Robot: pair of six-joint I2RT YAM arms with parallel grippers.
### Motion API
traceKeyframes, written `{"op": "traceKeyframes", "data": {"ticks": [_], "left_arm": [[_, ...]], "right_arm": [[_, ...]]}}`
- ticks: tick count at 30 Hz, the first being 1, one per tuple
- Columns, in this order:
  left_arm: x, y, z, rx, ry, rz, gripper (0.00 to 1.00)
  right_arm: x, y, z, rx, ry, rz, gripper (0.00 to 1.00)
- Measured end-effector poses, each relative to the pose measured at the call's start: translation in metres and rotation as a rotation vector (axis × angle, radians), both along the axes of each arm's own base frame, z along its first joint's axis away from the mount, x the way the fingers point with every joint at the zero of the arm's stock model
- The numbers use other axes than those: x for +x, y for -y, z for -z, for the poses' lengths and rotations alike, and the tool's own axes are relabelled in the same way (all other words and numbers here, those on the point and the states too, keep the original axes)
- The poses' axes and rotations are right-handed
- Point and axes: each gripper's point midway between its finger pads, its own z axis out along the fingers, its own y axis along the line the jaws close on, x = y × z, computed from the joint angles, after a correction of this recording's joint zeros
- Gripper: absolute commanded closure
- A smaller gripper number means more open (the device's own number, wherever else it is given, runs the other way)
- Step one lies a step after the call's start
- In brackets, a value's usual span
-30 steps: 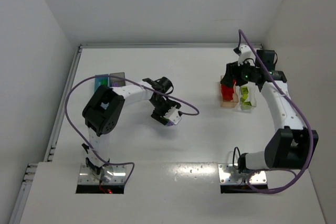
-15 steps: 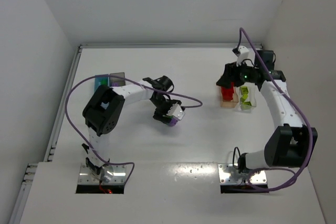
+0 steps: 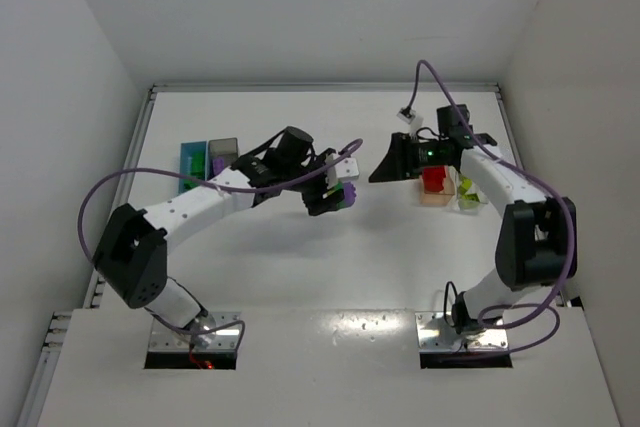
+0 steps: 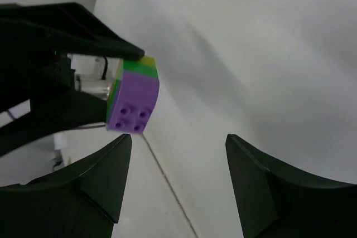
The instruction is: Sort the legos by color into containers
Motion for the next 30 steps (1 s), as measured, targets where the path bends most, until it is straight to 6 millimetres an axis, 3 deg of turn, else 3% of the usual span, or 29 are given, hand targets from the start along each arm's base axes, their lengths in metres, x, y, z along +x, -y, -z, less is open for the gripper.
{"op": "traceKeyframes", "data": {"ticks": [4, 11, 19, 28, 30], "left_arm": [[-0.010, 0.009, -0.015, -0.037, 0.008, -0.040, 0.68], [-0.015, 0.004, -0.002, -0.011, -0.029, -0.090, 0.68], [-0.014, 0.003, -0.002, -0.005, -0.023, -0.098, 0.68], [-0.014, 0.005, -0.005, -0.007, -0.013, -0.093, 0.68], [-0.013, 0.006, -0.006, -0.009, -0.010, -0.094, 0.68]], "right_arm": [[0.000, -0.025, 0.002, 0.047, -0.078, -0.061, 0.31], [-0.011, -0.053, -0.006, 0.111, -0.121, -0.150, 0.30], [-0.021, -0.064, -0.013, 0.139, -0.131, -0.198, 0.30], [-0.023, -0.069, -0.002, 0.125, -0.162, -0.207, 0.30], [-0.024, -0.069, 0.000, 0.123, -0.172, -0.207, 0.35]]}}
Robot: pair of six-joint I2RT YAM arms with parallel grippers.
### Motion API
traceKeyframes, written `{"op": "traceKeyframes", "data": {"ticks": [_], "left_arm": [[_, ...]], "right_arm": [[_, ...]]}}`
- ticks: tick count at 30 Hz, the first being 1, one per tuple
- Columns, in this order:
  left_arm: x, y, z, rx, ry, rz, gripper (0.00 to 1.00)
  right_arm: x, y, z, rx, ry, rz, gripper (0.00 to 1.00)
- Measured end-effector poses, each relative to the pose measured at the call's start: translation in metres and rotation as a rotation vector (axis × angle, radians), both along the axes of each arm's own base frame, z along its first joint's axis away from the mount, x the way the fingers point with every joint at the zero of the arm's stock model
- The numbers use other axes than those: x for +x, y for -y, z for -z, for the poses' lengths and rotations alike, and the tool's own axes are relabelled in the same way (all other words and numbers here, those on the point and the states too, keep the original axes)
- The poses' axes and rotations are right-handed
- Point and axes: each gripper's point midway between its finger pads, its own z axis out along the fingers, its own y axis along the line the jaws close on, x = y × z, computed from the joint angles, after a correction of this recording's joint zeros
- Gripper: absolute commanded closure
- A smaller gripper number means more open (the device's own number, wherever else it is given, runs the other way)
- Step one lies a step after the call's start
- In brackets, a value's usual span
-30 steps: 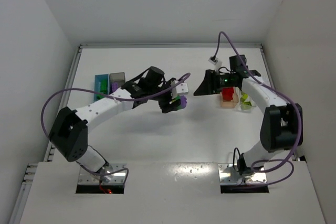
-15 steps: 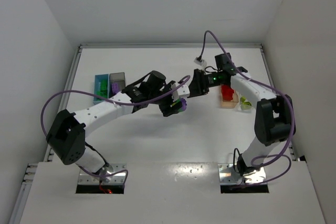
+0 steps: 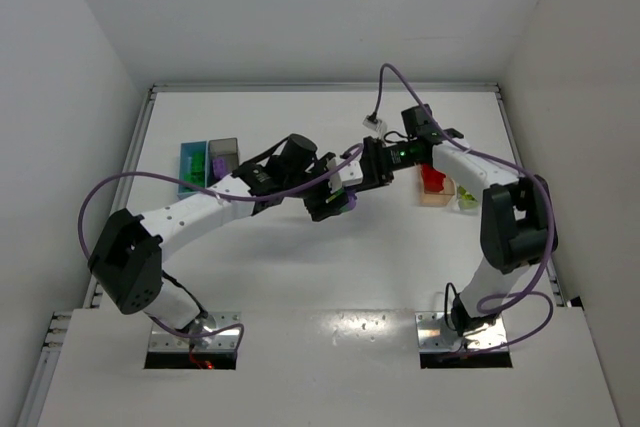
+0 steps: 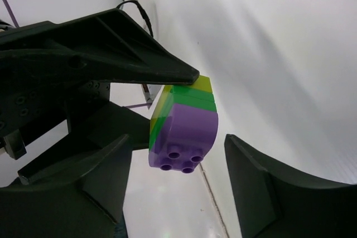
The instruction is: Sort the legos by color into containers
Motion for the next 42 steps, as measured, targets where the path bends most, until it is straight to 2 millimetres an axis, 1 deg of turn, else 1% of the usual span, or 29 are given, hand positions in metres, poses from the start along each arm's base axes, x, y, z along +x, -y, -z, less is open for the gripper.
{"op": "traceKeyframes", "data": {"ticks": [2, 3, 9, 14, 15, 16, 20, 25, 27, 30, 31, 32, 36, 38, 40, 42], "left_arm": [[0.001, 0.000, 0.000, 0.001, 0.002, -0.002, 0.68], [0.001, 0.000, 0.000, 0.002, 0.003, -0.002, 0.68], [0.001, -0.001, 0.001, 0.017, 0.012, -0.005, 0.68], [0.000, -0.003, 0.005, 0.038, 0.012, -0.004, 0.68], [-0.001, -0.003, 0.006, 0.042, 0.012, -0.002, 0.68], [-0.001, -0.004, 0.008, 0.047, 0.010, -0.004, 0.68], [0.000, -0.006, 0.010, 0.062, 0.009, -0.011, 0.68], [0.003, -0.009, 0.011, 0.050, 0.042, -0.028, 0.69], [0.003, -0.012, 0.007, 0.032, 0.066, -0.037, 0.69], [0.006, -0.020, -0.003, -0.002, 0.117, -0.066, 0.69], [0.007, -0.027, -0.005, -0.004, 0.126, -0.083, 0.69], [0.006, -0.036, -0.002, 0.008, 0.121, -0.101, 0.69], [-0.007, -0.073, 0.024, 0.076, 0.065, -0.156, 0.69], [-0.011, -0.087, 0.035, 0.099, 0.036, -0.180, 0.69], [-0.011, -0.101, 0.037, 0.104, 0.015, -0.222, 0.69], [-0.006, -0.114, 0.030, 0.081, 0.014, -0.272, 0.69]], "right_arm": [[-0.001, 0.000, 0.002, -0.003, -0.008, 0.000, 0.41], [0.000, 0.000, 0.002, -0.004, -0.007, 0.000, 0.51], [0.001, 0.001, 0.007, -0.020, -0.021, 0.012, 0.74], [-0.001, -0.001, 0.012, -0.009, -0.053, -0.001, 0.75], [-0.002, -0.001, 0.014, -0.011, -0.059, -0.004, 0.78], [-0.002, -0.001, 0.015, -0.012, -0.061, -0.006, 0.85], [-0.002, -0.002, 0.018, -0.016, -0.066, -0.011, 0.97], [0.002, -0.001, 0.015, -0.025, -0.050, -0.004, 0.98], [0.004, -0.002, 0.011, -0.026, -0.040, -0.008, 0.98], [0.008, -0.003, -0.001, -0.019, -0.026, -0.014, 0.98], [0.011, -0.002, -0.005, -0.019, -0.018, -0.011, 0.98], [0.017, 0.000, -0.010, -0.017, 0.000, -0.003, 0.98], [0.044, 0.016, -0.031, -0.015, 0.082, 0.053, 0.98], [0.056, 0.023, -0.037, -0.018, 0.108, 0.078, 0.98], [0.065, 0.025, -0.041, -0.020, 0.128, 0.086, 0.98], [0.073, 0.022, -0.042, -0.025, 0.139, 0.082, 0.98]]}}
